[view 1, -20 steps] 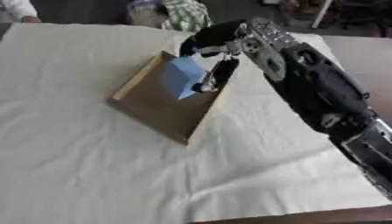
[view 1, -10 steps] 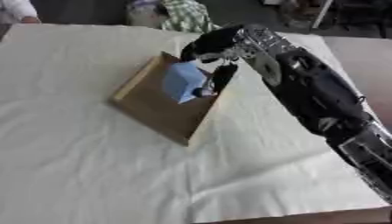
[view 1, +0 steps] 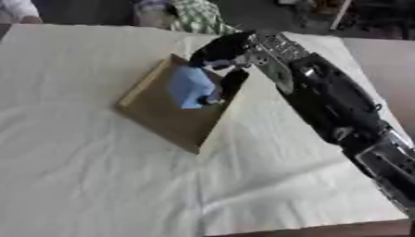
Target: Pick up objects on the table and place them in the box.
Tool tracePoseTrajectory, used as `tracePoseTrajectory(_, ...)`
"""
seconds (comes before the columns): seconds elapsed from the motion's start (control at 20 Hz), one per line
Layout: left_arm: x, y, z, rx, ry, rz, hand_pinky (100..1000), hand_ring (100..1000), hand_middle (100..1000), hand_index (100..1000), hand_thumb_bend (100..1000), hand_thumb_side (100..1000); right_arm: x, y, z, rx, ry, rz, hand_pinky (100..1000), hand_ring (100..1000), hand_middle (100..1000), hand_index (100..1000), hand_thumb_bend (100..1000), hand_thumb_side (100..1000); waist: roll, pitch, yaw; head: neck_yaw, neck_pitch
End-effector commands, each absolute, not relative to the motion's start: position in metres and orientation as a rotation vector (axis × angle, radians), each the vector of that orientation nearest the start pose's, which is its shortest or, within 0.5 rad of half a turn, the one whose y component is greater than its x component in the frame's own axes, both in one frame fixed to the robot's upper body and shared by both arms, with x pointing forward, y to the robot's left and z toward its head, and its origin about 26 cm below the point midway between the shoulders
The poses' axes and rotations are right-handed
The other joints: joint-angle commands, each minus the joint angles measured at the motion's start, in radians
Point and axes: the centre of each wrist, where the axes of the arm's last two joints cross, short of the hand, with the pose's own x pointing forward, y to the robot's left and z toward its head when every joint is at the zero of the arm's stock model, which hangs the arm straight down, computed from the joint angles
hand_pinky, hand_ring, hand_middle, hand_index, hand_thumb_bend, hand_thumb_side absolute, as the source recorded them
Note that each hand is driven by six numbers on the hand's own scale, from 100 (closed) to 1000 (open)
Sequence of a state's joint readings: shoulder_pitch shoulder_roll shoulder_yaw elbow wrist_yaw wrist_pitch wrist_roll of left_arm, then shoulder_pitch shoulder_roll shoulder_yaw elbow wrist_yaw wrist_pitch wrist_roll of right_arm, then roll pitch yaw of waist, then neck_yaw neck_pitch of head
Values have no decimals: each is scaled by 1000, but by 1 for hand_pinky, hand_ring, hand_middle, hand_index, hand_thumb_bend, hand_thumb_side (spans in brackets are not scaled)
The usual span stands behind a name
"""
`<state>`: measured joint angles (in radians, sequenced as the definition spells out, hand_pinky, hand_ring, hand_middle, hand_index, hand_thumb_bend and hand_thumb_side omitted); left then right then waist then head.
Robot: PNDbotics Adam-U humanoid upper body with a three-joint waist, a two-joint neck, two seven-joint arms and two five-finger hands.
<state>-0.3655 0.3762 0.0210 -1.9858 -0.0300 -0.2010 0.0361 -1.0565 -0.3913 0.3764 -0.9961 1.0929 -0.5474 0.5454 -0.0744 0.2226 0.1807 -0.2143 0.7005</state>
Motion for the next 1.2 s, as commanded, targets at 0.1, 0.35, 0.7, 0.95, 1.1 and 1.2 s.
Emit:
tracePoseTrajectory(0.1, 304, 265, 229, 222, -2550, -440, 620, 665, 538, 716, 367, 649, 478, -189, 242, 1161, 1627, -2825, 884, 924, 935, 969, 356, 827, 9, -17, -2, -3, -6)
tracePoseTrajectory(0.35, 304, 265, 229, 217, -2548, -442, 620, 665, 538, 716, 362, 650, 478, -187, 239, 1096, 1607, -2871, 885, 913, 946, 985, 382, 421, 10, -16, -5, -2, -6)
tracePoseTrajectory(0.7, 304, 265, 229, 217, -2545, -441, 620, 665, 538, 715, 360, 650, 477, -186, 242, 1028, 1669, -2906, 883, 900, 934, 989, 486, 226, 11, -17, -9, 1, -3)
tracePoseTrajectory(0.95, 304, 265, 228, 218, -2540, -439, 619, 666, 538, 715, 359, 653, 474, -187, 247, 1042, 1715, -2893, 873, 892, 921, 984, 433, 291, 14, -19, -14, 1, -5)
tracePoseTrajectory(1.1, 304, 266, 228, 222, -2536, -438, 619, 666, 538, 715, 359, 655, 471, -191, 255, 1068, 1739, -2864, 872, 890, 916, 983, 414, 309, 14, -21, -20, 4, -2)
tracePoseTrajectory(1.2, 304, 266, 227, 227, -2532, -438, 619, 666, 538, 715, 359, 655, 467, -196, 262, 1088, 1754, -2837, 872, 888, 912, 981, 411, 310, 15, -23, -25, 6, -2)
